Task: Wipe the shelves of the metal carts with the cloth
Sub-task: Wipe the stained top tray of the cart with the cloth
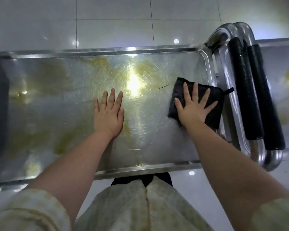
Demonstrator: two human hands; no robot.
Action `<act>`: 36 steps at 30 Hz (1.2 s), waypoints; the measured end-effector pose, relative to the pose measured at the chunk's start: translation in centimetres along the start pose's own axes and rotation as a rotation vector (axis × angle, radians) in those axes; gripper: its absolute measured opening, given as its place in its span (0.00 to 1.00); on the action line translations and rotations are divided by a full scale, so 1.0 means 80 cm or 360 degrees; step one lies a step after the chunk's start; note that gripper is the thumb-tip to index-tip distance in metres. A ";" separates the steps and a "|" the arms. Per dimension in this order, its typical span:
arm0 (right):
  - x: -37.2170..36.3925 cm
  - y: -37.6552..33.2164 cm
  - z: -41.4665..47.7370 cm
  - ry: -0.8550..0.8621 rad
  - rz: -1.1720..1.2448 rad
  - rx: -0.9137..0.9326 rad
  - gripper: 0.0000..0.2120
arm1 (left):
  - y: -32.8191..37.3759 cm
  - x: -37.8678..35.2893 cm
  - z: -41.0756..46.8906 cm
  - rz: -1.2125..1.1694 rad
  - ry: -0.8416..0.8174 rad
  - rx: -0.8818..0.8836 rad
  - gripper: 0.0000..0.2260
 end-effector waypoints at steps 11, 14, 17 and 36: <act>-0.031 -0.127 -0.014 -0.0070 -0.0082 0.0660 0.32 | -0.003 -0.002 0.004 -0.0010 0.0007 0.0000 0.27; 0.009 -0.030 0.036 0.0004 -0.0002 0.0225 0.33 | 0.000 -0.003 0.006 -0.0009 -0.0004 0.0003 0.27; 0.025 0.007 0.055 0.0006 -0.0016 -0.0018 0.34 | 0.000 -0.003 0.007 0.0001 0.0007 0.0004 0.27; -0.032 -0.192 0.016 -0.0081 -0.0064 0.0673 0.29 | -0.044 0.010 0.079 0.0036 -0.0054 0.0202 0.25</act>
Point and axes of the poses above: each hand's wrist, its own z-axis towards the middle knuckle, its own x-axis out of the back of the hand, y = z × x, the point moved 6 cm from there along z, towards the middle knuckle, and after that the axes turned 10 degrees about z, right-handed, at the moved point
